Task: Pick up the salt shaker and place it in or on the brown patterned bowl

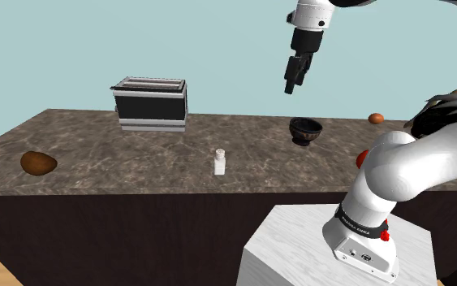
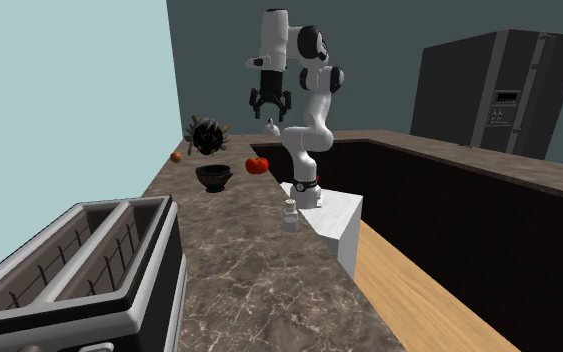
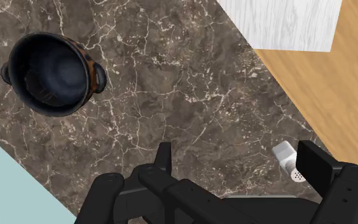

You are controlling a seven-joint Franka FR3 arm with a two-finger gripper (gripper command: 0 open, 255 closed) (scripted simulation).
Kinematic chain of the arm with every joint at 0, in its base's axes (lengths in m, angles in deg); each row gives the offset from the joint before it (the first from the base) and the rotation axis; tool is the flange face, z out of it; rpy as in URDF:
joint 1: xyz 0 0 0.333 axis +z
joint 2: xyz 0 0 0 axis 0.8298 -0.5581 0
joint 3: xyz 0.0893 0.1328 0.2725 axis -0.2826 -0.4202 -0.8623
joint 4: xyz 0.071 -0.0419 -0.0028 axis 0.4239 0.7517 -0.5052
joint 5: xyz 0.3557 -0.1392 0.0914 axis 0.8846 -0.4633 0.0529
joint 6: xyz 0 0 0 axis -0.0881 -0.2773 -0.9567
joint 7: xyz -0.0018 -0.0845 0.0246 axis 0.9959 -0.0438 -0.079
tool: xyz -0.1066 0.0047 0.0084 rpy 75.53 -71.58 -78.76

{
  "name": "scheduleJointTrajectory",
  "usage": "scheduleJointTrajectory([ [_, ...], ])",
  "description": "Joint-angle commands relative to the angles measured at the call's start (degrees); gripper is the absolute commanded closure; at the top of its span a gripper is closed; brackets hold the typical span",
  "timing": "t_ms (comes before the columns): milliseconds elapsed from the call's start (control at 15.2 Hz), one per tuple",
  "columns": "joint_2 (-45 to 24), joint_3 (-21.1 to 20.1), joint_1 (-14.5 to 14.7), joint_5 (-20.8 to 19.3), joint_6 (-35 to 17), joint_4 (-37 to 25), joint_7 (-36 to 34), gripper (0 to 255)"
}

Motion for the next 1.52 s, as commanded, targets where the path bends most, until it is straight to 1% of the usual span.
scheduleJointTrajectory([
  [0, 0.0, 0.0, 0.0, 0.0, 0.0, 0.0, 0.0, 0],
  [396, -6.35, -4.02, 1.19, 3.35, -9.53, 3.77, -6.07, 0],
  [726, -13.72, -7.37, 2.07, 5.51, -17.61, 4.78, -10.89, 0],
  [1122, -24.61, -11.26, 2.78, 6.85, -26.83, 3.35, -16.62, 0],
  [1452, -34.82, -14.12, 3.14, 6.37, -33.5, 0.0, -21.66, 0],
])
